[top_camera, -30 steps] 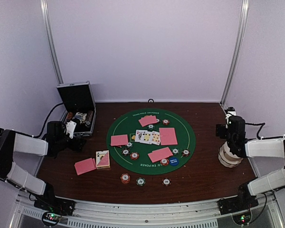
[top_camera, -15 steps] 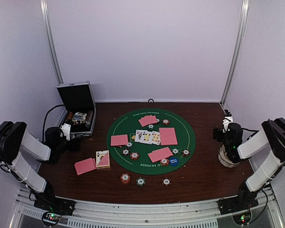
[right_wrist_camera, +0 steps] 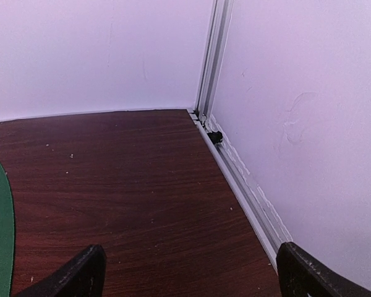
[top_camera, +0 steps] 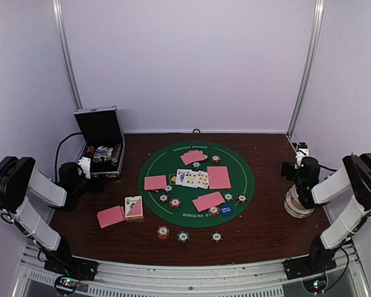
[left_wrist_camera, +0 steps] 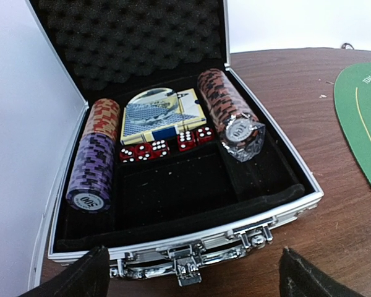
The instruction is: Distribute texas hold em gaming equipment
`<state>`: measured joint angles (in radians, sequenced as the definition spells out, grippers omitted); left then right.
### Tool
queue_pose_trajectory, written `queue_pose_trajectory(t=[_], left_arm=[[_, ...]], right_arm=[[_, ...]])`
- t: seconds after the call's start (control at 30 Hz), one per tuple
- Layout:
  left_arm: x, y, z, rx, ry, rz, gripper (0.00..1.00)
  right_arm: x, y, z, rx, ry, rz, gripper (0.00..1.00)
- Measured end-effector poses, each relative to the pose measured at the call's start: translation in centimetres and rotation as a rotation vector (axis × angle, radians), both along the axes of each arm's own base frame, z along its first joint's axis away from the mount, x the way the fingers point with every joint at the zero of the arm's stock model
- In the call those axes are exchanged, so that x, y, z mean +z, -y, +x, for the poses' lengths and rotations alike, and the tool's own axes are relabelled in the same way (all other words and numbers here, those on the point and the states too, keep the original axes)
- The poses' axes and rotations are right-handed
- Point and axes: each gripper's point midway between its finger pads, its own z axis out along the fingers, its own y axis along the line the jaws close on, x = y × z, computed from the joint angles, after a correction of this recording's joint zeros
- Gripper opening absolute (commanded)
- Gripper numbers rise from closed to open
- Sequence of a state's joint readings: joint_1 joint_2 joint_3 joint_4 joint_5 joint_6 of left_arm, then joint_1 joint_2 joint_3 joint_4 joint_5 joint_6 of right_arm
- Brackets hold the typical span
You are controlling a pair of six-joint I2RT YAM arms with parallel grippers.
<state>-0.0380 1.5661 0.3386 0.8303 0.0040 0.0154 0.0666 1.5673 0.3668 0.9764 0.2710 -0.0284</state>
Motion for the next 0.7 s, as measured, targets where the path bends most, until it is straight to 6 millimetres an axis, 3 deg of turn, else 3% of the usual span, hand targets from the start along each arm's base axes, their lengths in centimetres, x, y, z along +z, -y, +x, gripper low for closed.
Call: queue_pose_trajectory(t=[0.7], left_arm=[[0.11,-0.12,0.05,0.008,0.005,0.0,0.97]], right_arm=[[0.01,-0.09,0.04,0.005,0.001,0.003,0.99]])
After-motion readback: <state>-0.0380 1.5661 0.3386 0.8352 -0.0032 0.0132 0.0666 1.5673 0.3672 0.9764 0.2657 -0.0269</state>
